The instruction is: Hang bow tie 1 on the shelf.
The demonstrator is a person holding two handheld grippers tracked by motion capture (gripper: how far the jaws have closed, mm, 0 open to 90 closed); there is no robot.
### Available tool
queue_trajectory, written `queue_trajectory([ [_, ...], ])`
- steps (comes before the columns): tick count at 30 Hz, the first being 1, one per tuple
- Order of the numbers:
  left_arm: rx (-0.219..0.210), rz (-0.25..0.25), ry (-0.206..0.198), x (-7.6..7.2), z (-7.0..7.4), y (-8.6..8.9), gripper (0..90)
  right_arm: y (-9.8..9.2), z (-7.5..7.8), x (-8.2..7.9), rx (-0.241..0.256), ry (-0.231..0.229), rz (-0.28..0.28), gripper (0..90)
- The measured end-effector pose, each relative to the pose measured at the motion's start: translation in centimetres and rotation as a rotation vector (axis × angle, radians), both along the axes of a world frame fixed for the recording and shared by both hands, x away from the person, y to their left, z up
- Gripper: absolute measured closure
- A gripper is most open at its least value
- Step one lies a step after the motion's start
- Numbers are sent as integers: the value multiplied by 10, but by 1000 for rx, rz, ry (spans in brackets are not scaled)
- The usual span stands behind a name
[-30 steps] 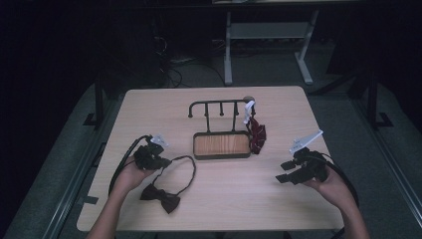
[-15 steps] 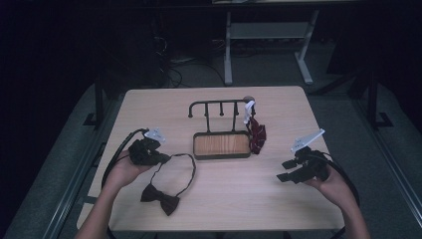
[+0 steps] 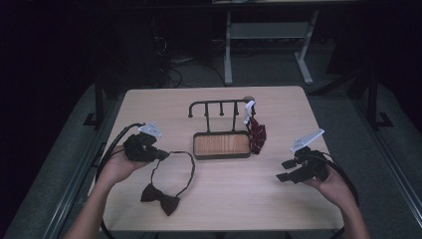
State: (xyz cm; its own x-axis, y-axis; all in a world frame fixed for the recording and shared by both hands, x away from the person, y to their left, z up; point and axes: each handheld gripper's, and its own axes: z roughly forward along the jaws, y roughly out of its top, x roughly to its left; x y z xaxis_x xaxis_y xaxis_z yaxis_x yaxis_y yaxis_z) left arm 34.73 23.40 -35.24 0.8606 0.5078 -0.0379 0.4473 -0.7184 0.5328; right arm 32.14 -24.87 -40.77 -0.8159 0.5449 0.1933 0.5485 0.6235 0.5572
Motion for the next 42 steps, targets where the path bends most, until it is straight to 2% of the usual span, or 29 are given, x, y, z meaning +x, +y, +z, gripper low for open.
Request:
queue_trajectory([
  [7,-1,-31,-6,0,9,-1,900,0,-2,0,-2,6,-1,416],
  [21,-25,-52,-24,0,31,-3,900,-5,-2,-2,-6,2,-12,417],
  [34,-3,-79,-26,7,48,-8,900,-3,-3,-1,-15,0,-5,418],
  [42,8,-74,-27,11,56,-12,900,-3,-2,-1,-13,0,-5,418],
])
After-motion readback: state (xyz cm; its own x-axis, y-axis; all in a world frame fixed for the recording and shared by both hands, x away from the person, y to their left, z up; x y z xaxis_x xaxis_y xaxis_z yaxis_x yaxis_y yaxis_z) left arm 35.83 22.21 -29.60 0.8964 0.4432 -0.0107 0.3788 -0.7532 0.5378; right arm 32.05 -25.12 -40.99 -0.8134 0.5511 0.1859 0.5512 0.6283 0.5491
